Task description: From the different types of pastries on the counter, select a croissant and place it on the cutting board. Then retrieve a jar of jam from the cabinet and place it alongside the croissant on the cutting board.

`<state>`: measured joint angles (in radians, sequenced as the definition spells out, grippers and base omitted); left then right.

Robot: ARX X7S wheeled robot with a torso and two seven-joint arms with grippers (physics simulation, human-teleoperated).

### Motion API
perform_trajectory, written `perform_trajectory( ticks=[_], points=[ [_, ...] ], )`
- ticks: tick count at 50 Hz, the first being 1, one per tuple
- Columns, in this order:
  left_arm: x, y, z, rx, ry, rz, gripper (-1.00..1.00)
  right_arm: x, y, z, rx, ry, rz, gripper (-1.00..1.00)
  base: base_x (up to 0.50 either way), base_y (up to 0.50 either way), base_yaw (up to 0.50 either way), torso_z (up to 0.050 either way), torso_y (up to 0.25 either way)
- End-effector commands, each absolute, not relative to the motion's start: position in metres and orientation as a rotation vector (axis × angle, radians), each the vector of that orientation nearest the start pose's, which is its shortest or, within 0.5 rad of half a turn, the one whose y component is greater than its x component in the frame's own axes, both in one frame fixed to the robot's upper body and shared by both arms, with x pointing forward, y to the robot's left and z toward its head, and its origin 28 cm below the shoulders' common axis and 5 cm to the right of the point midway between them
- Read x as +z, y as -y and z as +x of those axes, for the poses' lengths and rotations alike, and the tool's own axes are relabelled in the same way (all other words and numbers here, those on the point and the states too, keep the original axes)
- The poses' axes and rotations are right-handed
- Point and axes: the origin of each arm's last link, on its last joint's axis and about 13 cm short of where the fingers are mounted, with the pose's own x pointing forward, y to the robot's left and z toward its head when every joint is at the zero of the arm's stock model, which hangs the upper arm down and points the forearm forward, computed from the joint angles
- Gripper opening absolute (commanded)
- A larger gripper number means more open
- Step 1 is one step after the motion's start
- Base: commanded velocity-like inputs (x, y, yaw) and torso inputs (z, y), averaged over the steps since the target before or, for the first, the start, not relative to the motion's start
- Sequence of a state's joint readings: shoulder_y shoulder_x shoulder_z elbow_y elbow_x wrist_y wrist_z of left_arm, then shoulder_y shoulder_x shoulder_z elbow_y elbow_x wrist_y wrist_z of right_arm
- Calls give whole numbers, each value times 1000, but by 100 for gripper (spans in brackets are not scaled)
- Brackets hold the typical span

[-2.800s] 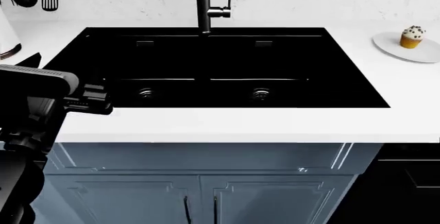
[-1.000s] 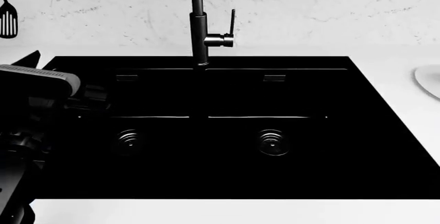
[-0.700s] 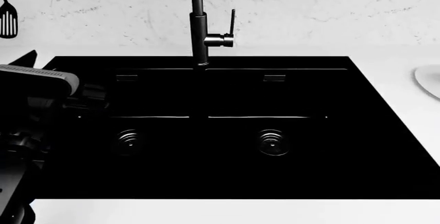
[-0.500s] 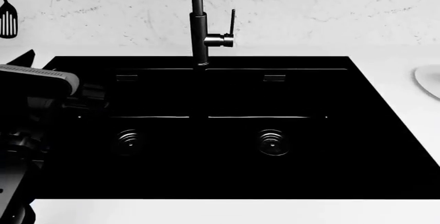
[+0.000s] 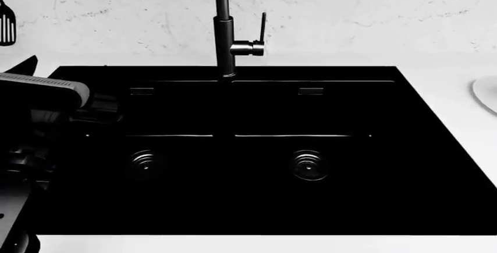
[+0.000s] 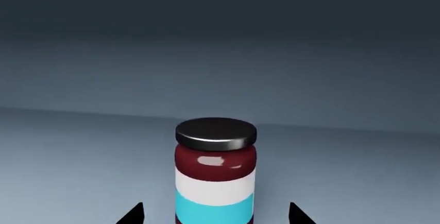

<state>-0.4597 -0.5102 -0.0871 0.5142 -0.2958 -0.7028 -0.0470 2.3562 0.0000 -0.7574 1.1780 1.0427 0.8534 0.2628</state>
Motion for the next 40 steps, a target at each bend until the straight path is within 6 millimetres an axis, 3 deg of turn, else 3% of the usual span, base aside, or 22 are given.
perform_trajectory(
  ticks=[1, 40],
  points=[
    [206, -304, 252, 72, 276, 252, 100, 550, 41, 305, 143, 181, -17, 100, 102, 0, 0, 0, 0],
    [206, -304, 252, 72, 274, 248, 100, 544, 42, 313, 158, 161, 2, 100, 79, 0, 0, 0, 0]
  ],
)
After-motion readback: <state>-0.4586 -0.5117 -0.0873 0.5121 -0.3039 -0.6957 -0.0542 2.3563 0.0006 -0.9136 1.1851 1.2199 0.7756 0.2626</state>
